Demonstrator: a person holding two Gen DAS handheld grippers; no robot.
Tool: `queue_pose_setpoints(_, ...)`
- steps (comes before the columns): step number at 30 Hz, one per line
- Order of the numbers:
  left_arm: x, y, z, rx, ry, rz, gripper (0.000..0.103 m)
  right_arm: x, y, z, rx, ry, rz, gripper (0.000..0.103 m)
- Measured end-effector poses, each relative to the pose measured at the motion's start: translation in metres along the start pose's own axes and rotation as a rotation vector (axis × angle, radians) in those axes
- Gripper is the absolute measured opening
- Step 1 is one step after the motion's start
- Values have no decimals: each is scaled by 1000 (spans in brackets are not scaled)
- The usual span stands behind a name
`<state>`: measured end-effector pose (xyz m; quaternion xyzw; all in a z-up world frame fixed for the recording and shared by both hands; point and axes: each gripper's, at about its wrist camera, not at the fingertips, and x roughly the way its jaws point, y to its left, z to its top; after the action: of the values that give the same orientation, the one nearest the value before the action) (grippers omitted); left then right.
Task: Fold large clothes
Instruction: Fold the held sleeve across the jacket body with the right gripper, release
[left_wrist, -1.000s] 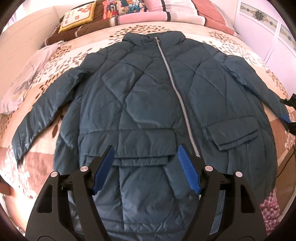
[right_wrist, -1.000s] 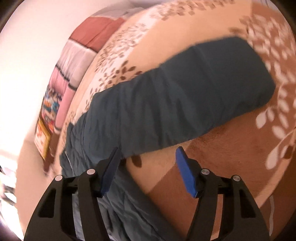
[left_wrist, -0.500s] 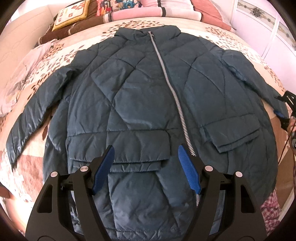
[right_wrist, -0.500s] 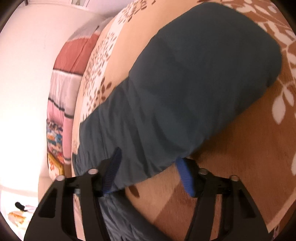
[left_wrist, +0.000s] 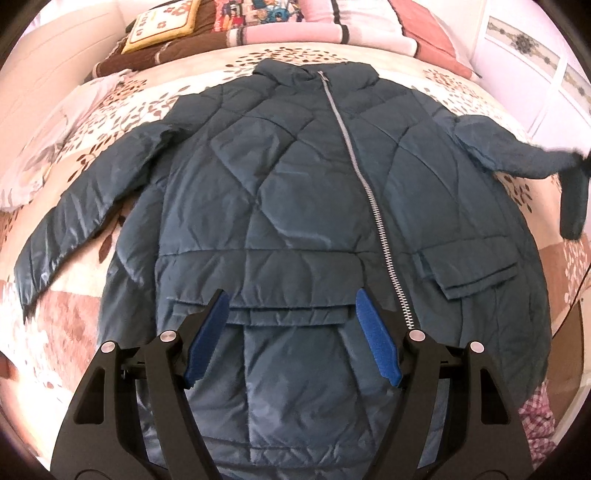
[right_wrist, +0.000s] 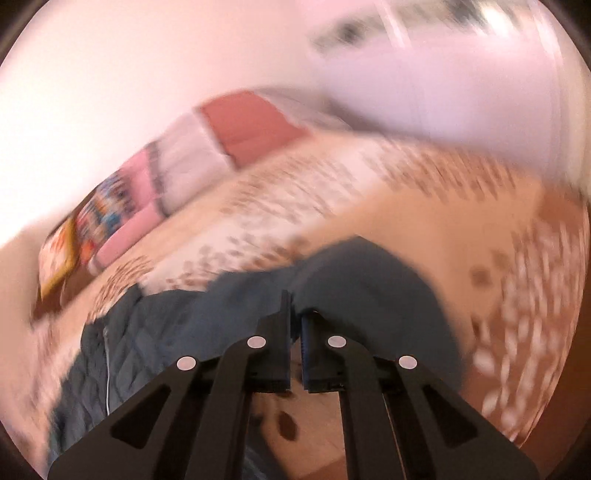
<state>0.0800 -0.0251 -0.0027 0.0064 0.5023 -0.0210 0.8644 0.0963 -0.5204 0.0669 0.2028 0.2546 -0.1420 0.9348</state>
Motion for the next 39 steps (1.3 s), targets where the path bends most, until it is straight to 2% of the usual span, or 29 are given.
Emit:
queue_pose_setpoints(4, -1, 12, -1, -27, -9, -2, 71, -18, 94, 6, -337, -69, 100, 5)
queue_pose_setpoints(6, -2, 18, -2, -43, -15, -3, 71, -25, 144, -9, -508, -87, 155, 5)
queue_pose_setpoints(9, -2, 29, -3, -72, -23, -2, 71, -21, 201, -31, -673, -84, 218, 5)
queue_pose_setpoints(11, -2, 37, -5, -88, -25, 3, 71, -13, 243, -58, -785, -51, 269, 5)
queue_pose_setpoints(14, -1, 49, -9, -111, -21, 11, 71, 6, 284, -102, -909, 15, 310, 5)
queue_pose_setpoints(19, 4, 66, -13, -142, -10, 22, 71, 45, 313, -164, -1039, 161, 304, 5)
queue_pose_setpoints(24, 11, 69, -11, -144, -3, 22, 71, 60, 310, -196, -1053, 258, 295, 6)
queue_pose_setpoints(26, 12, 68, -9, -136, -5, 17, 71, 65, 308, -198, -1027, 320, 301, 14)
queue_pose_setpoints(28, 13, 65, -3, -121, -15, 14, 71, 69, 304, -195, -973, 381, 330, 62)
queue_pose_setpoints(29, 13, 63, 1, -112, -23, 11, 71, 68, 300, -191, -930, 391, 342, 68)
queue_pose_setpoints(31, 11, 58, 10, -96, -41, 1, 71, 62, 288, -180, -848, 390, 382, 69)
queue_pose_setpoints(34, 7, 45, 27, -57, -81, -35, 71, 54, 263, -163, -706, 446, 431, 69)
queue_pose_setpoints(39, -2, -8, 64, 106, -169, -123, 71, 21, 194, -139, -493, 409, 389, 69)
